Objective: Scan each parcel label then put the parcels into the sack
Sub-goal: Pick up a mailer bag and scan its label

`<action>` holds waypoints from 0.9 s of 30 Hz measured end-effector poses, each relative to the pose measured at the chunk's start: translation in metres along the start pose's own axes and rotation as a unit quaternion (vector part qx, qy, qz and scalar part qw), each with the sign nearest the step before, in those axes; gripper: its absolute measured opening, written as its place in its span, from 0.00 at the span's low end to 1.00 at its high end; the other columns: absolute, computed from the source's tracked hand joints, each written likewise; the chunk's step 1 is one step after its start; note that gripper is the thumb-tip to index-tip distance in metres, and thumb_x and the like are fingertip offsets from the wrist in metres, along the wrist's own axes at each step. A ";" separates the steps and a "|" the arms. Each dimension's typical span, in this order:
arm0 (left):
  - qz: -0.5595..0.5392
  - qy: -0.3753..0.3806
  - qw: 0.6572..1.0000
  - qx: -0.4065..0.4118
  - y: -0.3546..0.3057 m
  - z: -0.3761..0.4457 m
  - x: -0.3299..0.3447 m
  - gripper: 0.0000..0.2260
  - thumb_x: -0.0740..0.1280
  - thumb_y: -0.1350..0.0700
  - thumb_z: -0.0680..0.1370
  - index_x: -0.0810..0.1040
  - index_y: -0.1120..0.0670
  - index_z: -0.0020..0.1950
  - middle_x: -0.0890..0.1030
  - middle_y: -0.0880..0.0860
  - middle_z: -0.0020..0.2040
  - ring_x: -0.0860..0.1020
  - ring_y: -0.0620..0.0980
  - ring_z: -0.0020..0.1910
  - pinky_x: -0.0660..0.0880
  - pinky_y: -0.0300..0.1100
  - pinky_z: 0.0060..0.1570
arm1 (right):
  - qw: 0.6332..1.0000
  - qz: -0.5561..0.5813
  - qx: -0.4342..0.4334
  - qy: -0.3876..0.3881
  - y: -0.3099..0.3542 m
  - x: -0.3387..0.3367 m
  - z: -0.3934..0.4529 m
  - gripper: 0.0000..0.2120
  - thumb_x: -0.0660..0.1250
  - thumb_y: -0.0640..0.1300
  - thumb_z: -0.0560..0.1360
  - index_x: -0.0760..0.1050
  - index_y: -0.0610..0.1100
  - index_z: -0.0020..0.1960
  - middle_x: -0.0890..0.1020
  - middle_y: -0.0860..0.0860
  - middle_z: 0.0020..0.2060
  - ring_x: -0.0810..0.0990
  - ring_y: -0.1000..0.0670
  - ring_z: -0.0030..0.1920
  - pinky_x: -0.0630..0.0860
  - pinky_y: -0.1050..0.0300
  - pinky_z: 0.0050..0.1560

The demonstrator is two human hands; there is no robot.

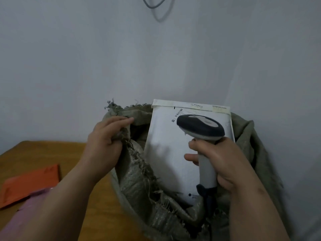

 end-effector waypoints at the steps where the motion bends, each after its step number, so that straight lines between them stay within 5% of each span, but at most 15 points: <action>1: -0.023 -0.035 0.999 -0.008 0.003 -0.004 -0.007 0.34 0.61 0.75 0.73 0.77 0.38 0.63 0.71 0.32 0.59 0.65 0.36 0.63 0.63 0.35 0.61 | 1.000 0.009 -0.006 0.008 0.002 0.002 -0.003 0.07 0.75 0.37 0.71 0.84 0.44 0.48 0.87 0.52 0.41 0.88 0.44 0.41 0.82 0.44 0.50; 3: -0.066 -0.088 0.993 -0.036 0.011 -0.016 -0.017 0.32 0.60 0.74 0.75 0.75 0.35 0.61 0.73 0.39 0.60 0.68 0.36 0.62 0.64 0.30 0.59 | 0.999 0.016 -0.018 0.032 0.007 0.009 -0.012 0.06 0.76 0.37 0.71 0.85 0.45 0.47 0.87 0.50 0.42 0.88 0.43 0.42 0.82 0.40 0.54; 6: -0.110 -0.124 0.982 -0.092 0.032 -0.033 -0.028 0.27 0.61 0.69 0.79 0.75 0.35 0.60 0.74 0.38 0.58 0.71 0.28 0.56 0.65 0.25 0.55 | 0.996 0.009 -0.043 0.080 0.019 0.030 -0.029 0.07 0.76 0.38 0.71 0.85 0.47 0.48 0.87 0.50 0.44 0.88 0.43 0.43 0.82 0.38 0.56; 14: -0.175 -0.096 0.967 -0.158 0.073 -0.068 -0.066 0.17 0.65 0.59 0.82 0.76 0.36 0.62 0.77 0.42 0.62 0.74 0.43 0.63 0.71 0.42 0.61 | 0.970 0.033 -0.151 0.189 0.080 0.113 -0.106 0.18 0.79 0.51 0.61 0.86 0.55 0.50 0.88 0.49 0.46 0.88 0.44 0.45 0.83 0.41 0.52; 20: -0.157 -0.100 0.954 -0.237 0.147 -0.104 -0.144 0.18 0.65 0.61 0.81 0.75 0.48 0.70 0.77 0.48 0.62 0.74 0.48 0.63 0.73 0.47 0.61 | 0.977 0.014 -0.061 0.203 0.023 0.245 -0.122 0.10 0.79 0.44 0.67 0.85 0.50 0.48 0.88 0.50 0.43 0.88 0.45 0.43 0.85 0.46 0.48; 23: -0.125 -0.084 0.949 -0.276 0.196 -0.134 -0.173 0.19 0.64 0.61 0.81 0.73 0.50 0.72 0.76 0.50 0.62 0.76 0.47 0.55 0.74 0.38 0.46 | 0.984 0.017 0.011 0.174 -0.032 0.299 -0.120 0.06 0.77 0.41 0.71 0.84 0.51 0.42 0.87 0.53 0.37 0.88 0.47 0.39 0.83 0.55 0.39; 27: -0.105 -0.069 0.930 -0.346 0.262 -0.174 -0.199 0.20 0.65 0.59 0.82 0.72 0.50 0.73 0.76 0.49 0.63 0.74 0.39 0.44 0.70 0.34 0.38 | 0.987 -0.012 0.086 0.133 -0.094 0.352 -0.118 0.04 0.77 0.42 0.71 0.82 0.46 0.41 0.85 0.50 0.33 0.88 0.46 0.37 0.82 0.44 0.47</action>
Point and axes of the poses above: each hand's wrist, its own z-axis towards the middle knuckle, its own x-axis out of the palm, y = z × x, the point moved 10 cm from there along z, towards the middle knuckle
